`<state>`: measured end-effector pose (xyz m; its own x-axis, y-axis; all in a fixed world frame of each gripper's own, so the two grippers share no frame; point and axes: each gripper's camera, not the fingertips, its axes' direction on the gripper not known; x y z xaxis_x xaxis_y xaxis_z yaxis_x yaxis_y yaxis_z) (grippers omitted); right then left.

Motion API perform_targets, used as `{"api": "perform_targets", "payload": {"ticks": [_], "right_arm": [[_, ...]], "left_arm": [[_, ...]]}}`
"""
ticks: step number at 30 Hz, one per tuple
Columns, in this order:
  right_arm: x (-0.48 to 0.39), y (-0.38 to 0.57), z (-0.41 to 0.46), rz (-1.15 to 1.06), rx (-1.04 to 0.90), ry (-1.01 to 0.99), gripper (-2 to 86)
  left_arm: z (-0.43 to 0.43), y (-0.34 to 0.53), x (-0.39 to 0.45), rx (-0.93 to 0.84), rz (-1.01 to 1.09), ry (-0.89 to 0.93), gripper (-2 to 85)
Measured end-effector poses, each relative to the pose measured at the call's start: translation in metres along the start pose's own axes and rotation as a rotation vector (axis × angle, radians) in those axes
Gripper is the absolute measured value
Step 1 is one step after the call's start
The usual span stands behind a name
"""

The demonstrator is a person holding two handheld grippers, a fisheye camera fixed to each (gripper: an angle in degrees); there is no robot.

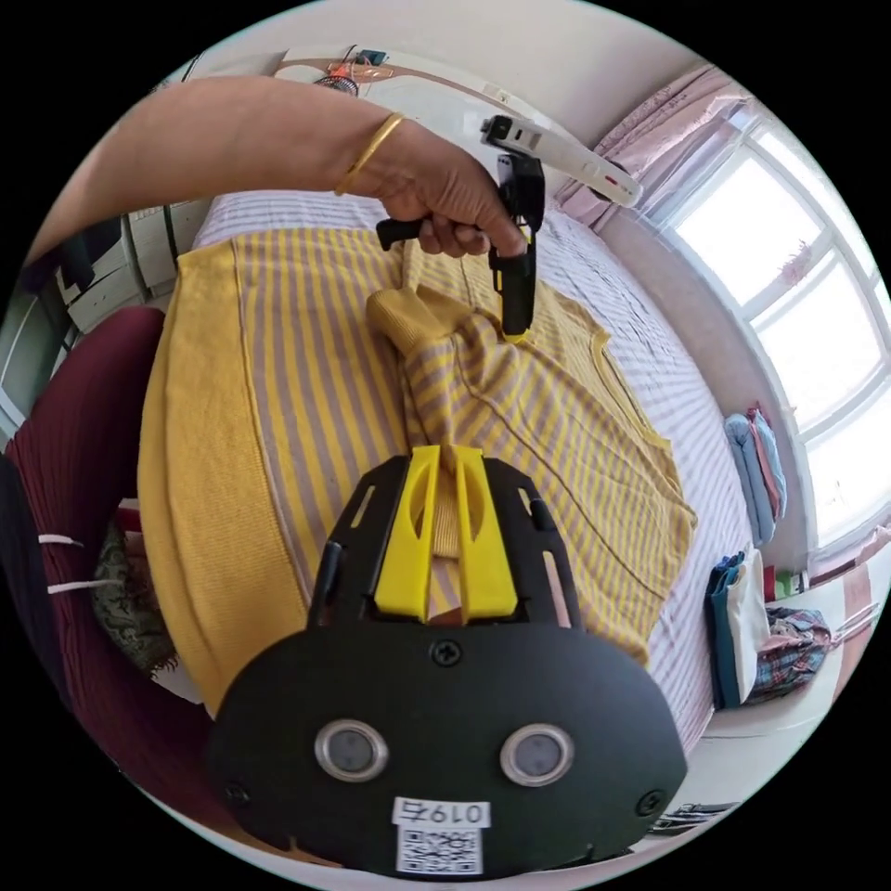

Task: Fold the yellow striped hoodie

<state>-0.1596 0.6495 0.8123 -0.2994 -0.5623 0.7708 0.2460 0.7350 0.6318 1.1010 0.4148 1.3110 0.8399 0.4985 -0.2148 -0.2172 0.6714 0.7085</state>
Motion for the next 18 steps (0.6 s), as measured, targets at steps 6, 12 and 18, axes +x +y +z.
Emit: {"api": "perform_targets", "payload": {"ticks": [6, 12, 18], "right_arm": [[0.061, 0.039, -0.053, 0.196, 0.127, -0.014, 9.9], [0.151, 0.12, -0.077, 0.368, 0.056, 0.14, 8.3], [0.177, 0.158, -0.064, 0.475, -0.036, 0.162, 4.8]], "left_arm": [[-0.018, 0.011, -0.014, 0.079, -0.052, 0.063, 5.9], [-0.04, 0.031, 0.002, 0.201, -0.058, 0.064, 2.3], [-0.034, 0.019, 0.09, 0.287, 0.103, 0.212, 1.0]]}}
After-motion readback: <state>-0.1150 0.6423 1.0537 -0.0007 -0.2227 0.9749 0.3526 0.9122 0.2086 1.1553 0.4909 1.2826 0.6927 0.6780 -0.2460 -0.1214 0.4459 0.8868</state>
